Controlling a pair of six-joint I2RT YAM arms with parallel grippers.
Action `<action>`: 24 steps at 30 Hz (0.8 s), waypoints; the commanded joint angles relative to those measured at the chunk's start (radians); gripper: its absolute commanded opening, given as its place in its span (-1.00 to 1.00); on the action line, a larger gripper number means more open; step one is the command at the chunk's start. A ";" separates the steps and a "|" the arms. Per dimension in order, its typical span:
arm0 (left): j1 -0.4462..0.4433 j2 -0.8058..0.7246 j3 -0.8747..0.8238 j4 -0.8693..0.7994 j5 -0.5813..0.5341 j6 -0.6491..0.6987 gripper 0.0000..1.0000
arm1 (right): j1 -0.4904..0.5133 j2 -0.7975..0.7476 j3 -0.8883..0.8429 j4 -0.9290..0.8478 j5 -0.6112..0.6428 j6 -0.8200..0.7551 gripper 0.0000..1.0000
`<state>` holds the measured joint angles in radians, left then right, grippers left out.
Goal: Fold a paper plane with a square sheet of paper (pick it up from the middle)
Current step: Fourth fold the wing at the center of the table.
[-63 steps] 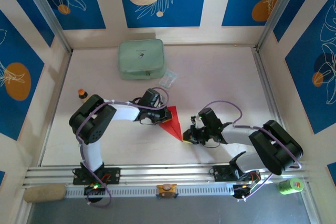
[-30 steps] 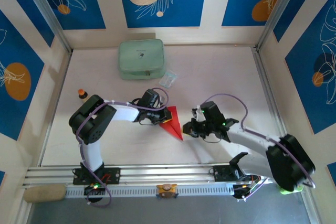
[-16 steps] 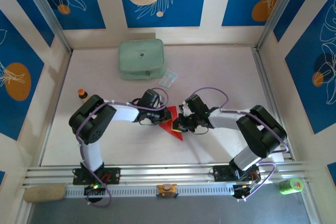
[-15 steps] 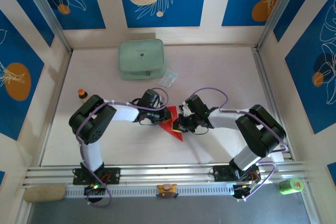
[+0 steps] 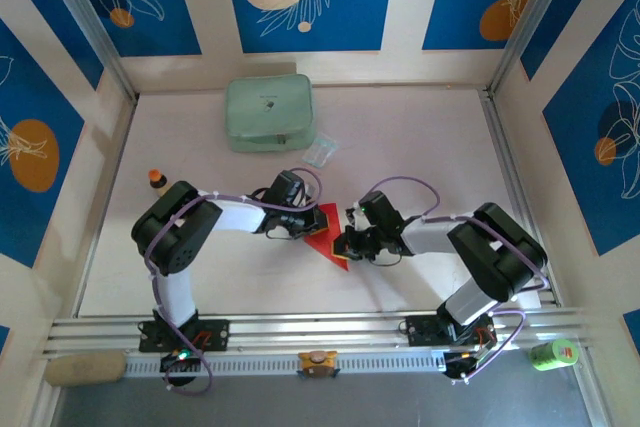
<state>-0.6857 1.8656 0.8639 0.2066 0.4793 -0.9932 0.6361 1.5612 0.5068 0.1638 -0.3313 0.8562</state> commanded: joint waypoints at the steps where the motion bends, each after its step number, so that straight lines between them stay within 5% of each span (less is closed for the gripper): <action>1: 0.001 0.021 -0.025 -0.087 -0.038 0.019 -0.78 | 0.010 -0.032 -0.039 -0.120 0.008 -0.007 -0.90; 17: 0.014 0.013 -0.029 -0.098 -0.040 0.025 -0.79 | 0.016 -0.209 -0.158 -0.230 0.076 0.010 -0.91; 24: 0.013 0.010 -0.029 -0.083 -0.027 0.022 -0.79 | 0.022 -0.328 -0.065 -0.289 0.049 -0.016 -0.90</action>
<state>-0.6827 1.8656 0.8639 0.2054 0.4824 -0.9928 0.6495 1.2778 0.3916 -0.0597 -0.2653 0.8551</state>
